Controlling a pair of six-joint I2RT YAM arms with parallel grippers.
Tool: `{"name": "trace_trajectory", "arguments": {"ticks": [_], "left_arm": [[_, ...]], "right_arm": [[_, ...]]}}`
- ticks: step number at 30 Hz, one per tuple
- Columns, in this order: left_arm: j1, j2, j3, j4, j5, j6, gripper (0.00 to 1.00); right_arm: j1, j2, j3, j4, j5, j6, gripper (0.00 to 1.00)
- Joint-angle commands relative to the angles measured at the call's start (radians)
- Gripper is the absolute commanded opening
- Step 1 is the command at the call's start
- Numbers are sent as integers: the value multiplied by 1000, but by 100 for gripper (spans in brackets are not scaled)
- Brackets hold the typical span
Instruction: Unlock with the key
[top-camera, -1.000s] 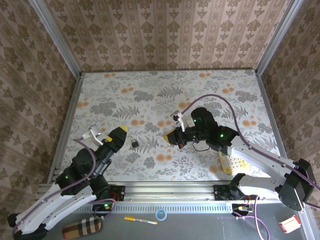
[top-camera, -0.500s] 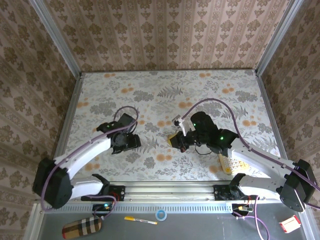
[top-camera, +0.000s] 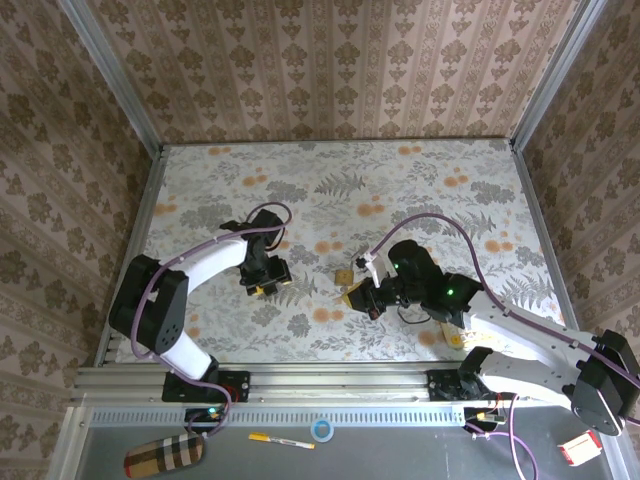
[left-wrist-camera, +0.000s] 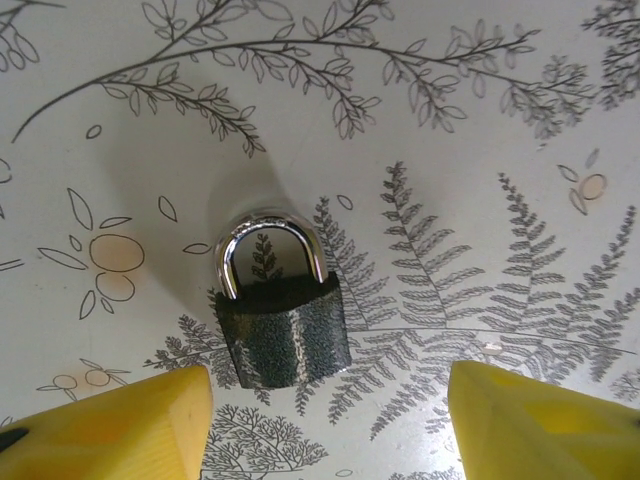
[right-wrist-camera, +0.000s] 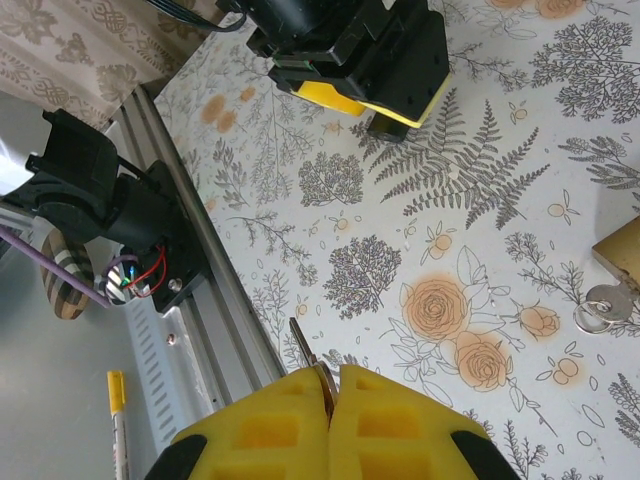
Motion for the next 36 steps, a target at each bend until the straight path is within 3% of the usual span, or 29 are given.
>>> {"name": "trace_trajectory", "arguments": {"ticks": [1,6,19,25,28,31,36], "left_arm": [[-5,14,16,-29,-15,-27,64],[-11,47,-4,3,-27,-58,63],[2,110,-26,61,-36,-97,47],[0,139,-50,109,-3,-106,26],[-7,112,-85,185,42,-142,19],[-11,37,-142,291,91,-214,16],[-21,-196,-313,626,168,-471,11]], "right_arm": [[7,-27,-20,42,-23,15,0],[7,-50,-46,52,-27,13,0],[7,-106,-99,73,-34,25,0],[7,-104,-106,90,-34,26,0],[8,-91,-114,142,-37,49,0],[27,-91,-169,321,-6,117,0],[94,9,-140,428,156,115,0]]}}
